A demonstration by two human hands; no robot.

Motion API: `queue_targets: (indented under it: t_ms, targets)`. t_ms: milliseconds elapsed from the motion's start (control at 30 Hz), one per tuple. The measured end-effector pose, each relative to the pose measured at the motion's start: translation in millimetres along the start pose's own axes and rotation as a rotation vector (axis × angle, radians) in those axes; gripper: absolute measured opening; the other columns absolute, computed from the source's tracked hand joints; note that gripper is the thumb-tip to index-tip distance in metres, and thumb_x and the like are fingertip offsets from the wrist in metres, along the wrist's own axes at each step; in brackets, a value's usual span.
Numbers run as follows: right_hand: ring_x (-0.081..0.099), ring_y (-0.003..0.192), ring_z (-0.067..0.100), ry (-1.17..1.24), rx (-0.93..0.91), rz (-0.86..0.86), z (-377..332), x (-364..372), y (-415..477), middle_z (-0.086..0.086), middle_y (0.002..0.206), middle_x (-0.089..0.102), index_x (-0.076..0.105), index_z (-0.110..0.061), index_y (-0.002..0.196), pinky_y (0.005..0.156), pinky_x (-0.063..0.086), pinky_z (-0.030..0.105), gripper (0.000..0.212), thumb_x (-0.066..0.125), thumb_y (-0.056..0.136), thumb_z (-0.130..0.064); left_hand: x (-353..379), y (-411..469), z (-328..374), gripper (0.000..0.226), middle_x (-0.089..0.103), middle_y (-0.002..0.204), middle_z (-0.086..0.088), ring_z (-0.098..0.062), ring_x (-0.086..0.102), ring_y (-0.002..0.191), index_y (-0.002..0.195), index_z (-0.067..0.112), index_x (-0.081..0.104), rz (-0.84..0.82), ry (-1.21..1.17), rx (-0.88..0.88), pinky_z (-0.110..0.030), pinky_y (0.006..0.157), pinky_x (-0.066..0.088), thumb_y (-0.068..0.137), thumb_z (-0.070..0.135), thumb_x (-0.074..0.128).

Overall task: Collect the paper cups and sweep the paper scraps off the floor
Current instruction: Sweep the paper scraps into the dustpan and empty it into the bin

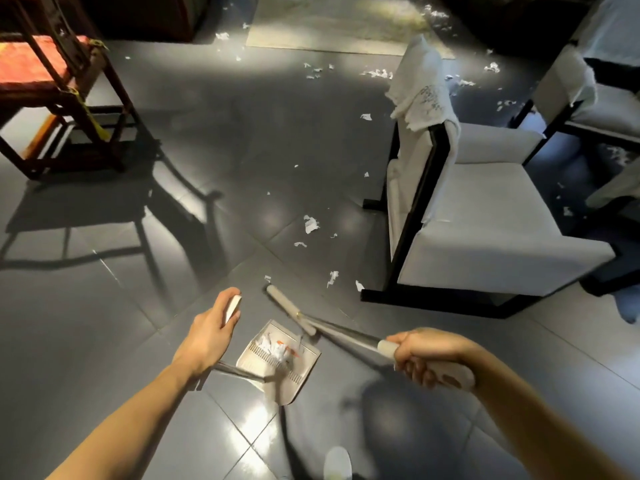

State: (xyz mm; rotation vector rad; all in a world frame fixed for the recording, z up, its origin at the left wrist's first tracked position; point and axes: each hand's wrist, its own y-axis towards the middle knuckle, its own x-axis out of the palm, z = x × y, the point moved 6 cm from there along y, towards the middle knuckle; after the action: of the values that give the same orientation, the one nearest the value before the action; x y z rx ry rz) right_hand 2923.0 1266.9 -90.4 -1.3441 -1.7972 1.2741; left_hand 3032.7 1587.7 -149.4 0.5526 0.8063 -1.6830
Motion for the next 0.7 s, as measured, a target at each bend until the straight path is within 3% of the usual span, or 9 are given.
queue_targets:
  t_ms: [67,200,300,433,600,700]
  targets:
    - [0.039,0.031,0.004,0.086,0.013,0.027,-11,-7,15,0.002,0.049,0.041,0.053,0.000,0.125,0.033,0.031,0.013,0.039,0.044,0.088,0.007,-7,13,1,0.025,0.057,0.084,-0.003,-0.017,0.053,0.064,0.118,0.046,0.037,0.002,0.002,0.003,-0.032,0.066,0.043,0.099,0.031,0.044]
    - [0.041,0.029,0.010,0.085,-0.044,0.232,-37,-34,59,0.005,0.039,0.044,0.054,0.003,0.080,0.033,0.033,0.014,0.010,0.048,0.083,0.010,-28,49,0,0.025,0.059,0.084,-0.001,-0.016,0.054,0.066,0.121,0.043,0.039,-0.006,0.020,0.010,-0.032,0.069,0.042,0.099,0.033,0.044]
    - [0.039,0.031,0.013,0.099,-0.058,0.359,-50,-60,100,0.007,0.039,0.043,0.049,-0.001,0.058,0.034,0.032,0.017,0.033,0.043,0.091,0.001,-43,80,-3,0.026,0.060,0.079,0.000,-0.015,0.053,0.064,0.123,0.039,0.041,-0.004,0.036,-0.005,-0.031,0.068,0.041,0.098,0.031,0.045]
    - [0.042,0.036,0.016,0.111,-0.034,0.398,-61,-92,141,0.009,0.046,0.046,0.049,-0.002,0.057,0.037,0.035,0.022,0.041,0.037,0.097,-0.003,-55,121,-5,0.026,0.061,0.082,0.000,-0.014,0.051,0.057,0.123,0.040,0.043,-0.057,0.041,-0.021,-0.020,0.062,0.043,0.098,0.031,0.045]
    - [0.039,0.025,0.009,0.211,0.059,0.285,-64,-97,175,0.005,0.037,0.044,0.048,0.000,0.063,0.029,0.032,0.015,0.036,0.037,0.097,0.001,-65,165,-19,0.027,0.064,0.092,-0.001,-0.018,0.058,0.070,0.121,0.049,0.042,-0.162,0.092,-0.034,-0.027,0.071,0.044,0.098,0.035,0.045]
    - [0.045,0.028,0.007,0.203,0.056,0.214,-70,-76,184,0.002,0.036,0.050,0.052,-0.001,0.061,0.032,0.038,0.015,0.044,0.035,0.102,-0.007,-70,179,-30,0.027,0.063,0.079,0.004,-0.011,0.051,0.059,0.115,0.054,0.042,-0.198,0.110,0.001,-0.016,0.065,0.044,0.097,0.034,0.048]
